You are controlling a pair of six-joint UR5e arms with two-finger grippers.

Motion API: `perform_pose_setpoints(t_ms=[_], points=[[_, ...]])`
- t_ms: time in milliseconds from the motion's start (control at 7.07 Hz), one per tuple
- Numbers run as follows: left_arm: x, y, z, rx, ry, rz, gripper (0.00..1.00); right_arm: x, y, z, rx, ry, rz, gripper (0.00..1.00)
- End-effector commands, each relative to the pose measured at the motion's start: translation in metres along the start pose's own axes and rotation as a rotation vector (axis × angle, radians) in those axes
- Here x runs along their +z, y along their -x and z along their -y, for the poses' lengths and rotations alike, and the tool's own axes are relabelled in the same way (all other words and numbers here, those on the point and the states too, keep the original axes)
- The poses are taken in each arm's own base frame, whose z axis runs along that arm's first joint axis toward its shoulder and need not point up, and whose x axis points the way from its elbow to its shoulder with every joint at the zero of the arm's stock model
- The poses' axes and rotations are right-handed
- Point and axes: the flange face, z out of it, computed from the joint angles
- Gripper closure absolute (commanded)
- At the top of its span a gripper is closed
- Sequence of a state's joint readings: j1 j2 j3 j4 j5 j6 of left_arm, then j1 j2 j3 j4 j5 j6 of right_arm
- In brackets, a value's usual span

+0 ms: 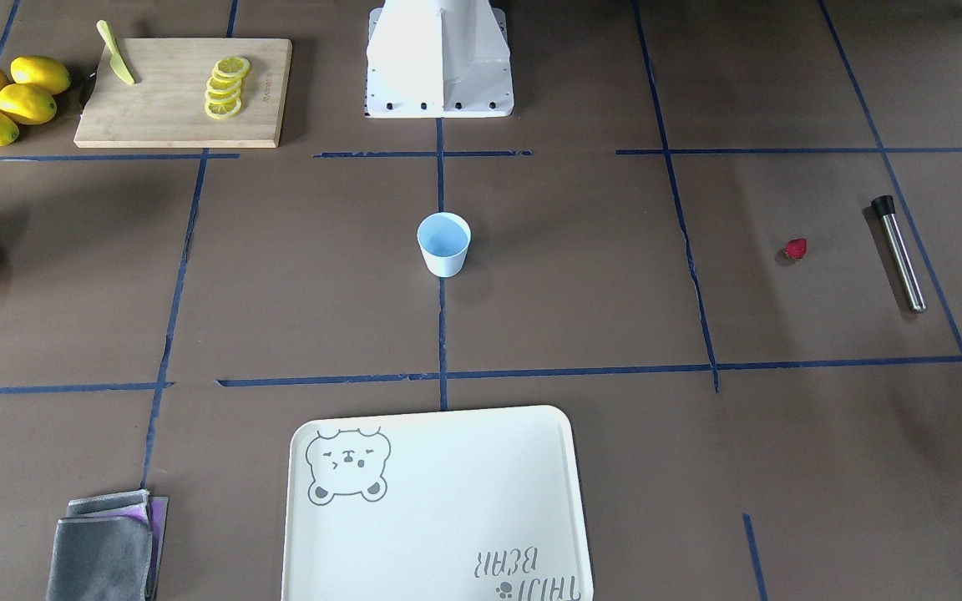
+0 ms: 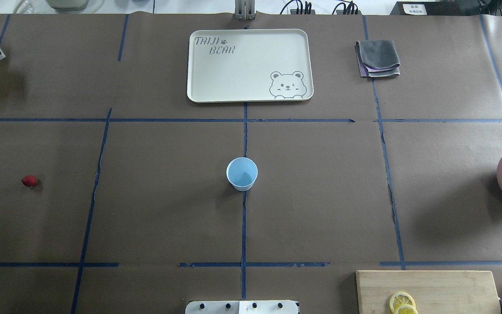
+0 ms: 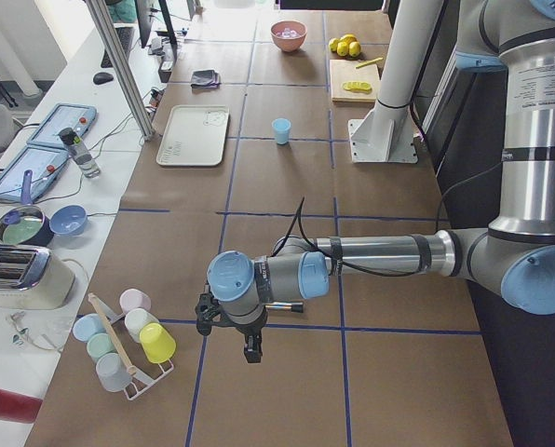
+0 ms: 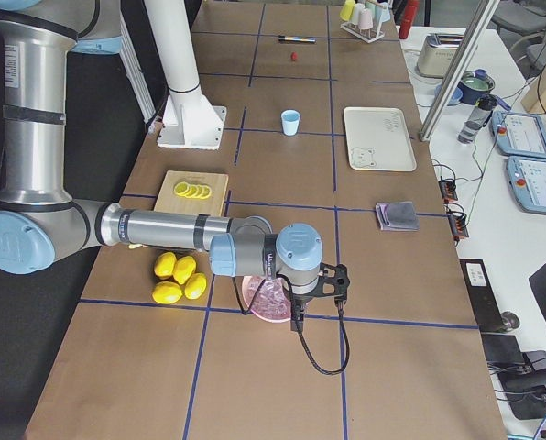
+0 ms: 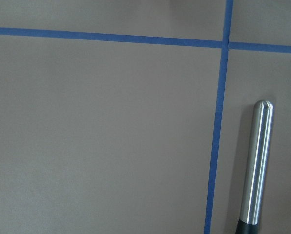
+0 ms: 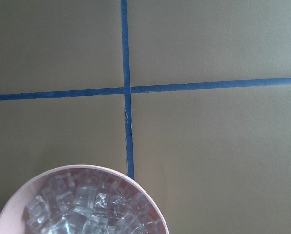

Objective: Mash ice and strawberries in cup
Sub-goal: 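Position the right gripper above the pink bowl of ice cubes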

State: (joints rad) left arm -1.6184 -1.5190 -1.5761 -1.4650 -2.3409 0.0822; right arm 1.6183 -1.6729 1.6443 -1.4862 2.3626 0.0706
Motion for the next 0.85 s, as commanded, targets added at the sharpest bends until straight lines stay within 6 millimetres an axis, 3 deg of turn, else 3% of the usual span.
perform_pose_setpoints(t_ms=[0,283,707], points=[[-0.002,-0.001,0.000,0.005,-0.004,0.014,0.00,-0.001,0.002,0.002,-0.001,-0.002,0.003,0.01],[-0.005,0.000,0.003,0.009,-0.005,0.050,0.00,-0.001,0.001,0.002,-0.001,-0.003,0.001,0.01],[-0.016,-0.014,0.014,0.050,-0.029,0.050,0.00,-0.007,0.007,0.002,-0.012,-0.013,0.001,0.01]])
